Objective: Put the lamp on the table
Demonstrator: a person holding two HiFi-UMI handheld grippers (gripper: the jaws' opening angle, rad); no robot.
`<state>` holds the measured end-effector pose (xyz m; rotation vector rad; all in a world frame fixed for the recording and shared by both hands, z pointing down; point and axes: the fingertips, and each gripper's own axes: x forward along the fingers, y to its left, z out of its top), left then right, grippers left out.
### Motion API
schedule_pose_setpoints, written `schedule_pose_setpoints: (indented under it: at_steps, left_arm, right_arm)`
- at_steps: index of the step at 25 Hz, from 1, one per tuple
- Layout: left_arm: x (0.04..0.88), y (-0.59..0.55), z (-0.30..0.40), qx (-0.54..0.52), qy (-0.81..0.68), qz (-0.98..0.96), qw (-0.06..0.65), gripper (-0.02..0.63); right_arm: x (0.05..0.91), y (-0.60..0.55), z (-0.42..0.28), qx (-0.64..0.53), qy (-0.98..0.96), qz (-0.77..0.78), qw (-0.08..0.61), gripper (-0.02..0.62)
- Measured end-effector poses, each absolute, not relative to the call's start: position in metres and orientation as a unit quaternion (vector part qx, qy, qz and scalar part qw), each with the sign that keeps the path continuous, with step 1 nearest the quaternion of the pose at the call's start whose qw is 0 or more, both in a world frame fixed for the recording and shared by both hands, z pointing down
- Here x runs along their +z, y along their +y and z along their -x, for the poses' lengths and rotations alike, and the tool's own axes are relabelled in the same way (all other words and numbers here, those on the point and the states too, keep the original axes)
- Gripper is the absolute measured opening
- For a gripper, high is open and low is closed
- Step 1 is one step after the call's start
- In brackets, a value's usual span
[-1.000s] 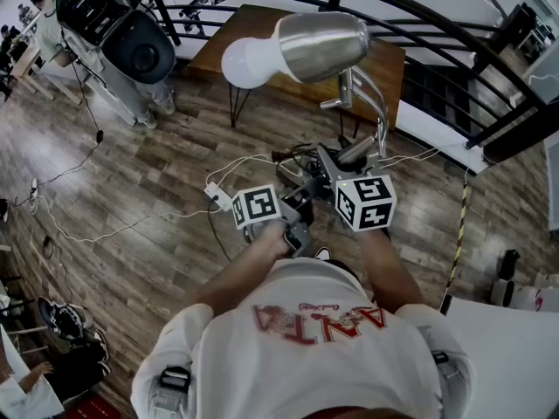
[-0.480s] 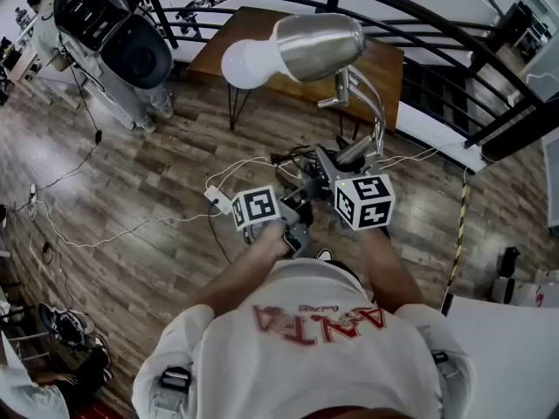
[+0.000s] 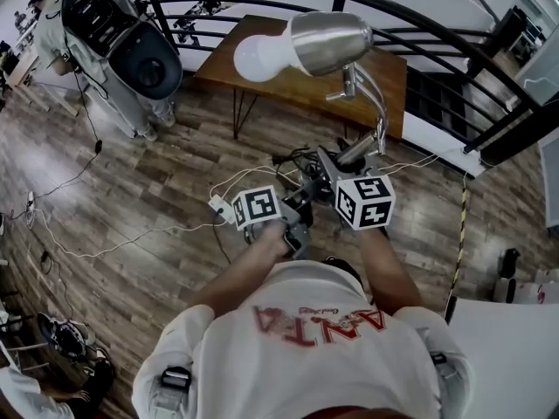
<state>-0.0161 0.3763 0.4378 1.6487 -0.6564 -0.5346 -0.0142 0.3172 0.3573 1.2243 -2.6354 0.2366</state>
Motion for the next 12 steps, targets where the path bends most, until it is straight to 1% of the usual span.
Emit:
schedule_pose_setpoints:
  at_steps: [7, 12]
  left_arm:
    - [0.446, 0.373, 0.038, -0.230, -0.273, -0.707, 0.611, 0.138]
    - [0.447, 0.346, 0.043, -0.234, -0.274, -0.704, 0.612, 0.138]
  right_arm:
    - [0.368, 0.312, 0.037, 0.092, -0.895, -0.419, 0.120, 0.187]
    - [0.368, 0.284, 0.042, 0.091, -0.897, -0.417, 0.116, 0.187]
